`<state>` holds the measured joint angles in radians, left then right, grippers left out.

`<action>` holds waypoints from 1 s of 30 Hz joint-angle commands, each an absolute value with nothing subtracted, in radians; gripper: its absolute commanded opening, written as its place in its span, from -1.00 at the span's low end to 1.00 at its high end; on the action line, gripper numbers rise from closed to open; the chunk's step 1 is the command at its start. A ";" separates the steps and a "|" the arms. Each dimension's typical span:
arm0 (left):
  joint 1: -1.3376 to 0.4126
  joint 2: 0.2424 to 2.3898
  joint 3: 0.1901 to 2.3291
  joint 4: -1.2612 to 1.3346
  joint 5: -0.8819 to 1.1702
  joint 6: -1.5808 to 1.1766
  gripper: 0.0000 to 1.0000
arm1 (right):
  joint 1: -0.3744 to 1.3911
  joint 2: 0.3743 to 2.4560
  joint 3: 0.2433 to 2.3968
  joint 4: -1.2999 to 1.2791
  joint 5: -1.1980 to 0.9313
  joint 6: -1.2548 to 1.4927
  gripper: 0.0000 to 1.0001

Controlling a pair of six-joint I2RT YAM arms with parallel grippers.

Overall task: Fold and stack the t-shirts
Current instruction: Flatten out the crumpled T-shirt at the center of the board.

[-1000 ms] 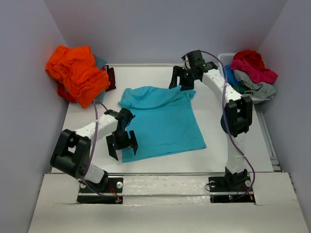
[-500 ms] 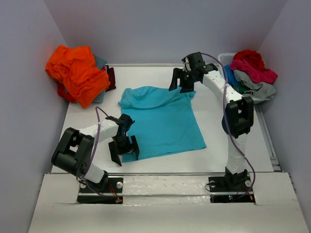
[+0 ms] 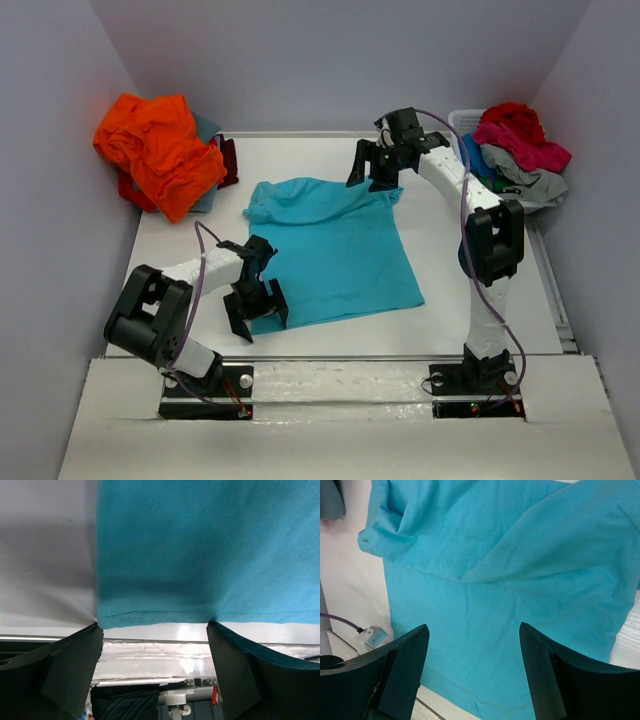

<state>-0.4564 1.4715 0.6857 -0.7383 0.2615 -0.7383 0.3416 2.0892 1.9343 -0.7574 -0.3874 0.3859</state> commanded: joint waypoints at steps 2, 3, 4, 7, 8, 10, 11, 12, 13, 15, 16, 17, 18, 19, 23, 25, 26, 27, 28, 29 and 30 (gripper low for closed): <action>-0.437 1.517 0.681 -0.508 0.061 -0.710 0.98 | 0.347 2.028 1.937 -0.707 -0.420 0.396 0.57; -0.427 1.525 0.684 -0.509 0.061 -0.712 0.98 | 0.347 2.028 1.939 -0.706 -0.422 0.397 0.57; -0.426 1.531 0.686 -0.508 0.058 -0.712 0.98 | 0.347 2.028 1.939 -0.706 -0.423 0.397 0.57; -0.426 1.552 0.695 -0.511 0.040 -0.719 0.98 | 0.347 2.025 1.936 -0.703 -0.428 0.396 0.57; -0.426 1.566 0.709 -0.506 0.035 -0.715 0.98 | 0.347 2.025 1.936 -0.703 -0.426 0.393 0.57; -0.426 1.578 0.718 -0.503 0.032 -0.710 0.98 | 0.347 2.026 1.937 -0.704 -0.426 0.391 0.57; -0.426 1.592 0.722 -0.499 0.037 -0.706 0.98 | 0.347 2.026 1.940 -0.706 -0.426 0.391 0.57; -0.426 1.601 0.727 -0.499 0.041 -0.706 0.98 | 0.347 2.028 1.944 -0.707 -0.426 0.391 0.57; -0.426 1.609 0.735 -0.494 0.041 -0.706 0.98 | 0.347 2.028 1.945 -0.707 -0.426 0.391 0.57; -0.426 1.631 0.750 -0.485 0.029 -0.698 0.97 | 0.347 2.028 1.950 -0.709 -0.426 0.390 0.57; -0.426 1.634 0.750 -0.480 0.031 -0.696 0.96 | 0.347 2.028 1.950 -0.709 -0.426 0.390 0.57; -0.426 1.643 0.759 -0.477 0.031 -0.690 0.89 | 0.347 2.028 1.950 -0.710 -0.426 0.390 0.57; -0.426 1.649 0.764 -0.479 0.031 -0.689 0.85 | 0.347 2.028 1.948 -0.709 -0.426 0.391 0.57; -0.426 1.651 0.773 -0.479 0.032 -0.687 0.80 | 0.347 2.028 1.948 -0.709 -0.426 0.391 0.57; -0.426 1.655 0.779 -0.479 0.037 -0.684 0.53 | 0.347 2.023 1.939 -0.706 -0.423 0.391 0.57; -0.426 1.651 0.773 -0.483 0.046 -0.686 0.42 | 0.347 2.025 1.937 -0.706 -0.423 0.391 0.57; -0.426 1.643 0.769 -0.485 0.049 -0.689 0.33 | 0.347 2.025 1.937 -0.706 -0.423 0.391 0.57; -0.426 1.638 0.762 -0.483 0.057 -0.692 0.30 | 0.347 2.026 1.939 -0.706 -0.423 0.391 0.57; -0.426 1.632 0.750 -0.480 0.069 -0.698 0.21 | 0.347 2.029 1.940 -0.706 -0.423 0.391 0.57; -0.426 1.626 0.746 -0.483 0.071 -0.703 0.08 | 0.347 2.031 1.940 -0.706 -0.423 0.391 0.57; -0.426 1.612 0.741 -0.489 0.074 -0.706 -0.04 | 0.347 2.034 1.940 -0.706 -0.428 0.391 0.57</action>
<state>-0.4347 1.5993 0.7990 -0.7612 0.2253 -0.7048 0.3416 2.0876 1.9343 -0.7467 -0.4084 0.3923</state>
